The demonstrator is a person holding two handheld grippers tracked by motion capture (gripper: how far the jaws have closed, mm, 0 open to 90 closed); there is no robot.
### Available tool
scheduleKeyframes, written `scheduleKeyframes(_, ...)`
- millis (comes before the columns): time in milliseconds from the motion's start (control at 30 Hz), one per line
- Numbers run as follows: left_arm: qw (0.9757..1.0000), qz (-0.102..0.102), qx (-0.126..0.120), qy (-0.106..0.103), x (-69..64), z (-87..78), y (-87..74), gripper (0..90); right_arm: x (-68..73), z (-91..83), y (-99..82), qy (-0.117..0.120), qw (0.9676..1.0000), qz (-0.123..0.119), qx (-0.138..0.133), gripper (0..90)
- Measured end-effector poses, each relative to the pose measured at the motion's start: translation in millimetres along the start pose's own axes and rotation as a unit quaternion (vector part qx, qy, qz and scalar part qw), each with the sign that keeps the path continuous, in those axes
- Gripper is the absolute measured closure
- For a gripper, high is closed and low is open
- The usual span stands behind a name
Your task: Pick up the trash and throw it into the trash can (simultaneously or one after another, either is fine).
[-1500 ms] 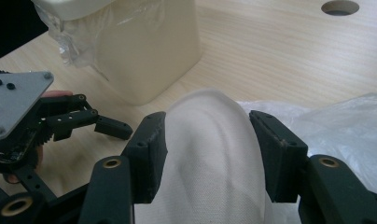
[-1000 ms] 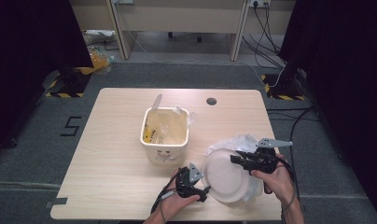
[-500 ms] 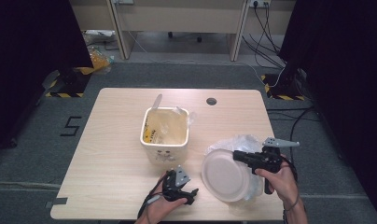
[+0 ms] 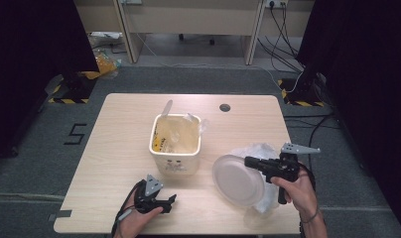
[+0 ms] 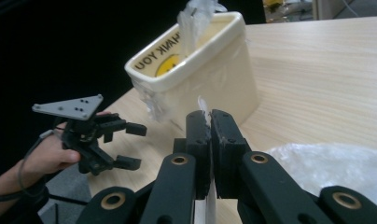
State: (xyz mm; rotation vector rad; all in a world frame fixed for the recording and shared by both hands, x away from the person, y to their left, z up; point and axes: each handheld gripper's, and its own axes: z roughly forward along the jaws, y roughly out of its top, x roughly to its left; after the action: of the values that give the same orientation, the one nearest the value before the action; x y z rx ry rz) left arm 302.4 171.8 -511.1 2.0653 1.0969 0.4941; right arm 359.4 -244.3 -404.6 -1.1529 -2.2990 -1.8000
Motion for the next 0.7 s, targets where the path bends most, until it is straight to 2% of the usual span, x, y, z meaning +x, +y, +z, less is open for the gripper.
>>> scheduleKeyframes(167, 0.9999, -0.011, 0.007, 0.01, 12.7, -1.0, -7.7, 16.9, 3.3, 1.9, 9.9, 0.01, 0.9999, -0.004, -0.009, 86.7)
scheduleKeyframes(300, 0.9998, -0.009, 0.011, 0.016, 18.0, -1.9, -9.5, 17.0, 7.4, 3.9, 19.5, 0.013, 0.9997, -0.016, -0.008, 86.6)
scheduleKeyframes(400, 0.9996, -0.014, 0.016, 0.016, 21.7, -0.1, -11.8, 16.9, 10.2, 3.1, 27.7, 0.011, 0.9995, -0.026, -0.012, 86.7)
scheduleKeyframes(467, 0.9996, -0.024, 0.01, 0.01, 24.0, 1.1, -13.8, 15.6, 12.2, 1.9, 34.1, 0.013, 0.9994, -0.029, -0.014, 86.6)
scheduleKeyframes(700, 0.9996, -0.024, 0.01, 0.01, 26.6, 1.2, -14.3, 14.4, 18.2, -2.6, 54.9, 0.025, 0.9987, -0.038, -0.024, 86.7)
